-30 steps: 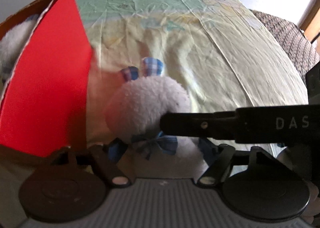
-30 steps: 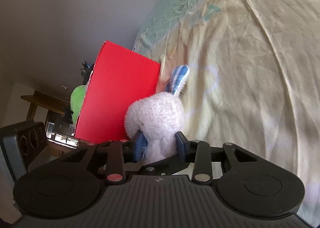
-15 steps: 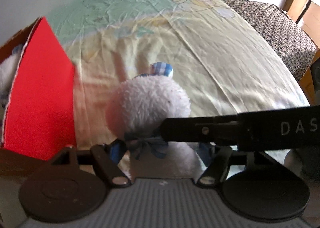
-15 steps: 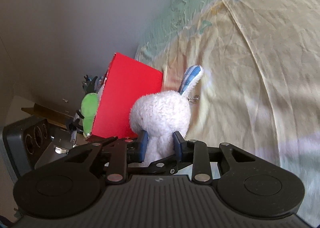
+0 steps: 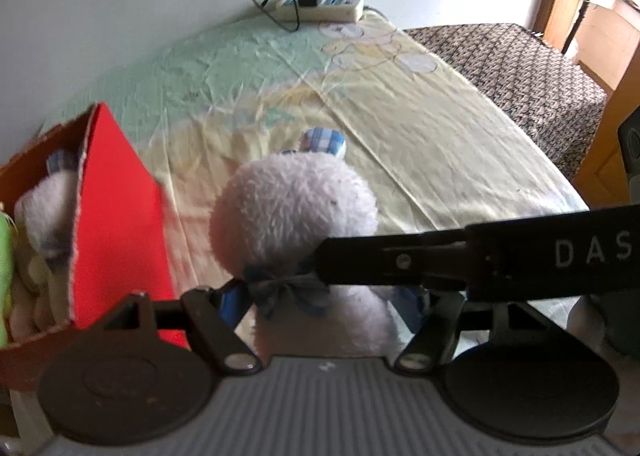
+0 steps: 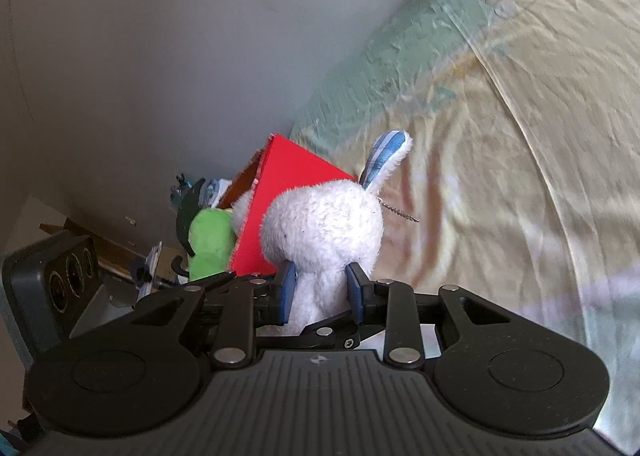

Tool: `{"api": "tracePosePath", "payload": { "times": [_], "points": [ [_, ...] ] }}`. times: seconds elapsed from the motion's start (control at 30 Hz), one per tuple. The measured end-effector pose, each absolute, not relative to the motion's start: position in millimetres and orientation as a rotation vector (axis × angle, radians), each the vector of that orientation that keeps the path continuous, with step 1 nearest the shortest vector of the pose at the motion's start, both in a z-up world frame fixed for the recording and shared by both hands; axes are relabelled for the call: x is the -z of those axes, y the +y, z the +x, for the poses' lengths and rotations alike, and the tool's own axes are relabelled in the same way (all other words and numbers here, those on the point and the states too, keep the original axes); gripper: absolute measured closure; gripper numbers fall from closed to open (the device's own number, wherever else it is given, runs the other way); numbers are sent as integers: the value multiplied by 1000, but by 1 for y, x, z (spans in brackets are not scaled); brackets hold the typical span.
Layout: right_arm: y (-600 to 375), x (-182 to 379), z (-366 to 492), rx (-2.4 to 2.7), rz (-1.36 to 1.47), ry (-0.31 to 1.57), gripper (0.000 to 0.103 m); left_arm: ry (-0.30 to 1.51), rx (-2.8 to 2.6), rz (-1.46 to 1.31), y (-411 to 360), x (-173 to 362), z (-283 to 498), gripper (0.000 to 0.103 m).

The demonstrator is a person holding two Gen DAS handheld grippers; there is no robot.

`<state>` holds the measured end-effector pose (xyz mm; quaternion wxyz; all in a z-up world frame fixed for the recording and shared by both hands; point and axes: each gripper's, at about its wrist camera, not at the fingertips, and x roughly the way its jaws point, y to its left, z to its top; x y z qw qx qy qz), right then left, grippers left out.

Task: Organize objects
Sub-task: 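Lift the pink plush with the right gripper and carry it over the box, then lower the pink plush into the box beside the white bunny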

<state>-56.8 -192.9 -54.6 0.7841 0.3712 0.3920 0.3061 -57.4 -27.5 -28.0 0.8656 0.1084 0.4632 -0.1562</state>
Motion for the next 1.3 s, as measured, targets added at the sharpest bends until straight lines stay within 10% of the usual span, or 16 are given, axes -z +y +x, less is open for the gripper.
{"api": "tracePosePath", "payload": {
  "times": [0.7,1.3],
  "points": [
    [-81,-18,-57,-703,652,597,71,690,321,209,83,-50,-72,32],
    [5,6,-24,-657,539,722,72,774,269,131,175,-15,-36,33]
  ]
}}
